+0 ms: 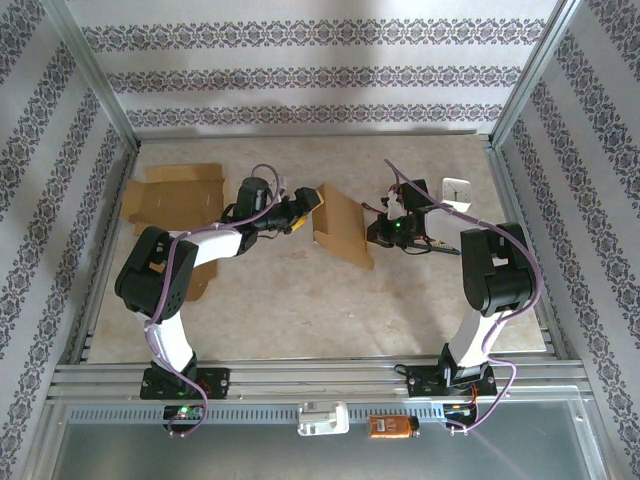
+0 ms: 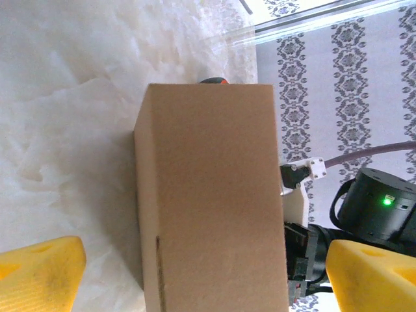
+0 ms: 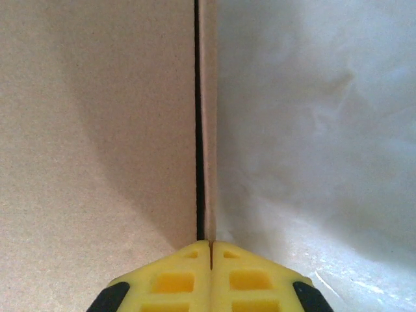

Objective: Fold the paper box

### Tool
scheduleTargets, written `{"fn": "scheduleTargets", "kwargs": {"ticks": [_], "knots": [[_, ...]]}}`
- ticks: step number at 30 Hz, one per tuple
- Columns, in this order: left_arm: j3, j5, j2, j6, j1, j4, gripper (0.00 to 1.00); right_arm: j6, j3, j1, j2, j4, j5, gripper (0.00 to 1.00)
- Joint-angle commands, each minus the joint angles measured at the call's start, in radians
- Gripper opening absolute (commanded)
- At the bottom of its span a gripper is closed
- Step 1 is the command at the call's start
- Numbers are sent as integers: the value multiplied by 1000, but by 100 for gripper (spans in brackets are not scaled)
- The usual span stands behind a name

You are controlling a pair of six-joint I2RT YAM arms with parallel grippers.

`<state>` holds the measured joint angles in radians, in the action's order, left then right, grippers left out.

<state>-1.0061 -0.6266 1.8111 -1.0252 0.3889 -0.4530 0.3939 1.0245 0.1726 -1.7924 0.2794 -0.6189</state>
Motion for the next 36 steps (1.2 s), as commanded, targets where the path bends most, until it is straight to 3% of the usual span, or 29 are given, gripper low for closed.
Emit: {"fn": "scheduleTargets", "kwargs": {"ticks": [1,5,10,15,18,21,26,29,31,32,36], "knots": [[-88,60,-20,107,37,188,95,6,-12,4,-5,9,-5,5],[-87,79,18,49,40,205,95,9,-12,4,-3,10,-9,6],[-157,-10,92,29,68,208,93,10,-11,5,-5,12,-7,6],[-191,9,109,38,86,275,69,11,-9,5,10,16,4,9],[-187,35,85,24,84,308,58,11,-19,6,71,17,20,19],[-178,64,60,5,77,349,50,1,-34,11,181,18,47,38],[-112,85,12,-114,44,309,36,-65,-83,73,430,-14,218,60],[-86,92,-26,-150,32,293,32,-222,-121,172,560,-82,354,70],[-84,91,-50,-157,27,306,32,-402,-181,269,634,-190,447,90],[-83,94,-66,-160,25,315,32,-524,-223,326,670,-264,473,95],[-82,105,-115,-171,21,336,32,-1073,-420,503,730,-549,484,98]]}}
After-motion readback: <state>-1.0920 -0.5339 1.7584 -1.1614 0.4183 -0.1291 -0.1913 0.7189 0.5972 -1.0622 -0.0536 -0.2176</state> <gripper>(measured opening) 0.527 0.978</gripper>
